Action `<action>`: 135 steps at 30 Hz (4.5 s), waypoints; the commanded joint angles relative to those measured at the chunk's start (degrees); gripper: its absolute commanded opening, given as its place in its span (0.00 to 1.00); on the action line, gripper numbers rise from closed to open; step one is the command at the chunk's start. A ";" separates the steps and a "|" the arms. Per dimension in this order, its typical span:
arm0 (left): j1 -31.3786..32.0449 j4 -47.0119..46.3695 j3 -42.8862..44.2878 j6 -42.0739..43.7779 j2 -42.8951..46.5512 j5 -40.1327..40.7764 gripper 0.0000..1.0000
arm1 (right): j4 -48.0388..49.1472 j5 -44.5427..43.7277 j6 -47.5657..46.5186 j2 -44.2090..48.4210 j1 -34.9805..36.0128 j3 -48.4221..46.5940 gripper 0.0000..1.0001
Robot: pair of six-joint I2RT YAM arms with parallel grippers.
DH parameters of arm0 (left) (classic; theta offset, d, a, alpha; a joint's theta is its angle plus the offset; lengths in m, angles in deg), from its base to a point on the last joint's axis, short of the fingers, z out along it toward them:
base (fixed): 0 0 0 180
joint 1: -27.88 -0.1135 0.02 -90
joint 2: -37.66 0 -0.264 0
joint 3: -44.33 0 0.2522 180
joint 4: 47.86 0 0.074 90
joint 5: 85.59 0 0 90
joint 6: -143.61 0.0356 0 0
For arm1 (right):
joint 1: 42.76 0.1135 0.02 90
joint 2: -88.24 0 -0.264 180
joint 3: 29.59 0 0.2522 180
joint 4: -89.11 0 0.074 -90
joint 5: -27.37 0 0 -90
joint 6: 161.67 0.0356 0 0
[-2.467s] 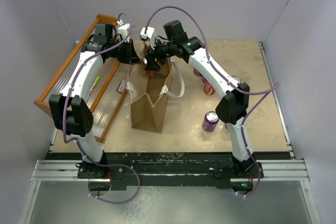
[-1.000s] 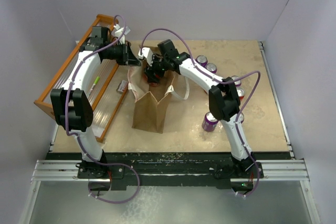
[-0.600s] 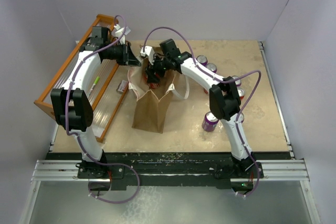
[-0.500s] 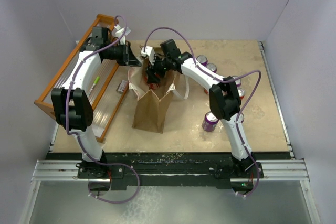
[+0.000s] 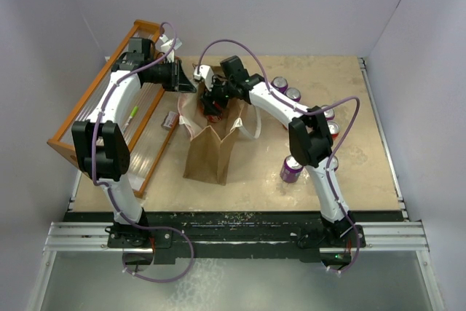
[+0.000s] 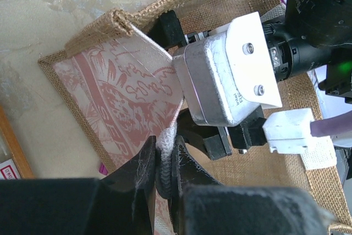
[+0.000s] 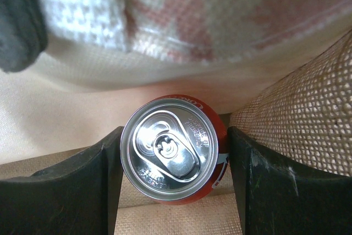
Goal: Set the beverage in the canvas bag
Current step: Place the drink in the canvas bag, then pick up the drink from the canvas bag.
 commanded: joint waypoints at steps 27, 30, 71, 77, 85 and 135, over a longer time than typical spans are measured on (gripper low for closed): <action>0.84 1.50 0.24 1.37 -0.70 -0.71 0.12 | 4.75 -8.28 -0.15 -0.62 -0.37 -3.89 0.86; 0.84 1.37 0.42 1.03 -0.70 -0.84 0.12 | 5.01 -8.89 -0.21 -0.01 -0.35 -3.57 0.90; 2.69 -2.81 1.91 -8.85 1.30 1.60 0.15 | 5.63 -1.22 1.99 18.31 -0.41 5.07 0.81; 2.69 -3.10 2.42 -9.15 1.40 0.37 0.16 | 5.27 -2.04 2.71 23.16 -0.52 7.59 0.75; 2.69 -2.76 6.21 -4.09 0.74 1.24 0.44 | 7.07 -3.22 8.09 28.61 -3.33 10.83 0.73; 19.50 14.47 18.30 41.59 -8.78 20.86 0.44 | 14.06 3.52 21.21 32.25 -20.98 23.31 0.64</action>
